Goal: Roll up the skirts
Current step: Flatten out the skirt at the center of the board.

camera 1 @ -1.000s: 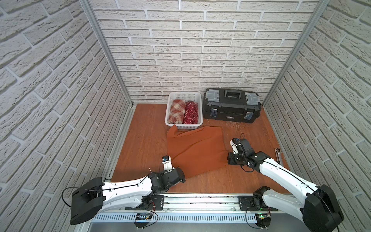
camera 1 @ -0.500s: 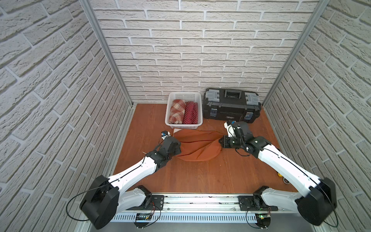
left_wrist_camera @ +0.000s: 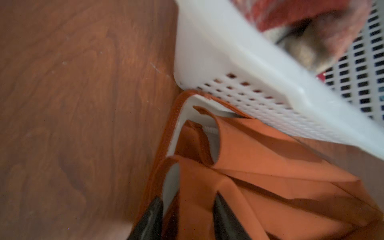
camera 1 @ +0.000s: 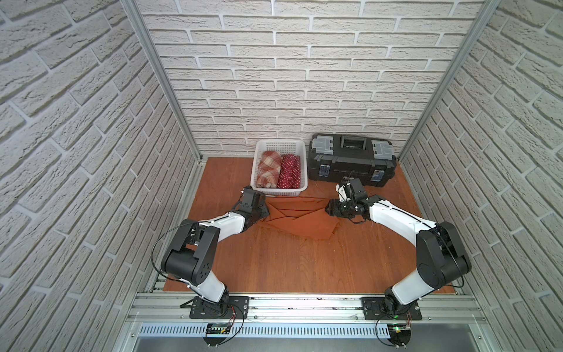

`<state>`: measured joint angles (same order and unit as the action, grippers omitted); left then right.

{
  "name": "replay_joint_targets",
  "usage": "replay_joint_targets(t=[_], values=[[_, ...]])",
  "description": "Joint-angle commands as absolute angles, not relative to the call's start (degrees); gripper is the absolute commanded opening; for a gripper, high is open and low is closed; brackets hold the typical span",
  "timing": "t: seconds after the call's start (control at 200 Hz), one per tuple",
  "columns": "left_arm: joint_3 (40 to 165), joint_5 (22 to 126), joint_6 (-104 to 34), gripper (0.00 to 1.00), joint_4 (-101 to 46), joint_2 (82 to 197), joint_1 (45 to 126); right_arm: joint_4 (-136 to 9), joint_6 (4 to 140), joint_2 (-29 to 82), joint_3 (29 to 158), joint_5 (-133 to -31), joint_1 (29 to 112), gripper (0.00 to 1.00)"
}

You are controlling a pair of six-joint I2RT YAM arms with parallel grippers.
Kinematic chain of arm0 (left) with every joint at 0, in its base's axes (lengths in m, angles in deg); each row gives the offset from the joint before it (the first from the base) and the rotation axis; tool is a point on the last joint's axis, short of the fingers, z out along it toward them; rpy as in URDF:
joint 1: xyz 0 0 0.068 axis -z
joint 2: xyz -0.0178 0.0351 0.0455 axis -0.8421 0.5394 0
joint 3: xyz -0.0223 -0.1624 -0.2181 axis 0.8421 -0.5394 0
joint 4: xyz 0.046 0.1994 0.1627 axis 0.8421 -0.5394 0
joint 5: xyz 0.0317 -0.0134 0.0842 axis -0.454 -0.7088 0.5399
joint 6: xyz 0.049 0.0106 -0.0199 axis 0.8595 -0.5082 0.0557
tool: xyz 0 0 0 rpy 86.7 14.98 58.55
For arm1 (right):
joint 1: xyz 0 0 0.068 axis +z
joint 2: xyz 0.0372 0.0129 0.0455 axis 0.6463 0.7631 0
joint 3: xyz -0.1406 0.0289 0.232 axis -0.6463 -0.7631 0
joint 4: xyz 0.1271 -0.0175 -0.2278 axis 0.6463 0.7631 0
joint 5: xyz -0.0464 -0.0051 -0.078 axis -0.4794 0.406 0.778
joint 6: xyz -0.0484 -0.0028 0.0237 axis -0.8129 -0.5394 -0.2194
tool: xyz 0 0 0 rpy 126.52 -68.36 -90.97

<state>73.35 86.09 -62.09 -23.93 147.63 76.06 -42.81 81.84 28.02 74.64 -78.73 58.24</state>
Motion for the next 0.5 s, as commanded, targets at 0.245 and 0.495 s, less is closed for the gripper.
replay_joint_targets(t=[0.245,0.495], values=[[67.33,87.74,-63.55,0.81,-28.78,132.29,77.12,-38.96,80.85,13.14,63.8,-77.75,58.02,0.65],[58.05,94.37,-70.2,0.82,-34.16,119.69,84.73,-45.61,81.3,18.57,61.99,-85.64,57.76,0.68]])
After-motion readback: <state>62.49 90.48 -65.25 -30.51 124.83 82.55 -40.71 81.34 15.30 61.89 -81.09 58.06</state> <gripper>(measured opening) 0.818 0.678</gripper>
